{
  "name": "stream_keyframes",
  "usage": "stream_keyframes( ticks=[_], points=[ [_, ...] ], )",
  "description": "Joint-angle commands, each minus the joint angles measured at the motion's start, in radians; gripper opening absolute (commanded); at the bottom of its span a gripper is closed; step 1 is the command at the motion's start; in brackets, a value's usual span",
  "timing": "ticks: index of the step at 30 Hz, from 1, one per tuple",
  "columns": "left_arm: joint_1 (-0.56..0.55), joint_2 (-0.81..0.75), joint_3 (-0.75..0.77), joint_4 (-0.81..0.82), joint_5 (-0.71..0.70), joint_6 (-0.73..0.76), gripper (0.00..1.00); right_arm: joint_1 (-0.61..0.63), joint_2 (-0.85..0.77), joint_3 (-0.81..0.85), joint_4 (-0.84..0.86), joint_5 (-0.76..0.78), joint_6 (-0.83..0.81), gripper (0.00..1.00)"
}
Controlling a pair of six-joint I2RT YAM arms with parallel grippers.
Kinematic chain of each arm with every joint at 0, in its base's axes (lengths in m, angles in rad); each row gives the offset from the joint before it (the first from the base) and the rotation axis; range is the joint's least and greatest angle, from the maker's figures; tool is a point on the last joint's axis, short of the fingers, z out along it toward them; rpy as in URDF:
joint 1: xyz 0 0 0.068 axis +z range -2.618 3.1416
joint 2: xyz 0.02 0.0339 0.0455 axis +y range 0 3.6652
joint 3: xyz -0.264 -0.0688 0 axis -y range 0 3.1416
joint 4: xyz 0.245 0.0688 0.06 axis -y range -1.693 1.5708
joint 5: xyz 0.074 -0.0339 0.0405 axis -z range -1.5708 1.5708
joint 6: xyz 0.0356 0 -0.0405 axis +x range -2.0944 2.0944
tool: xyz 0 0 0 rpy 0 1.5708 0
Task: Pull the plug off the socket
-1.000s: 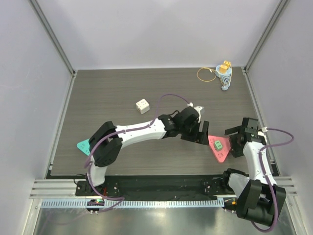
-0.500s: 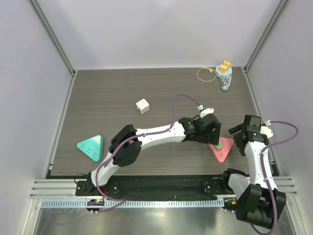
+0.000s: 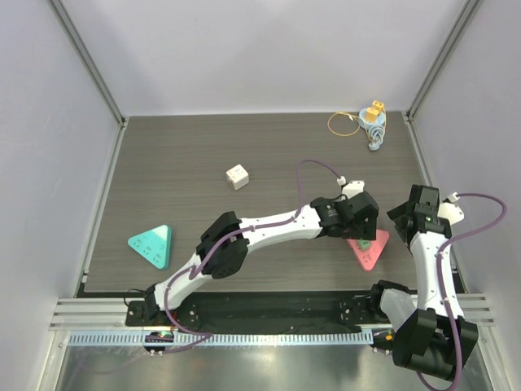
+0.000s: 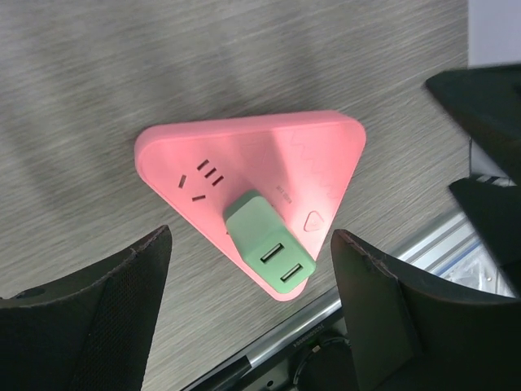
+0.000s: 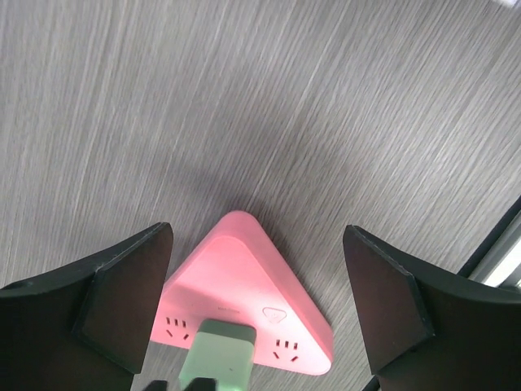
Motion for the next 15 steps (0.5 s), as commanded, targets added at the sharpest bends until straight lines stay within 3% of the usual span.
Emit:
stream_keyframes(
  ticks=[1, 15],
  points=[
    [-0.02, 0.017, 0.035, -0.013, -0.018, -0.02, 0.79, 0.001, 0.009, 0.054, -0.007, 0.083, -0.038, 0.92],
    [-0.032, 0.046, 0.036, -0.025, 0.01, 0.094, 0.64, -0.001, 0.087, 0.059, 0.039, -0.027, -0.14, 0.91]
  ],
)
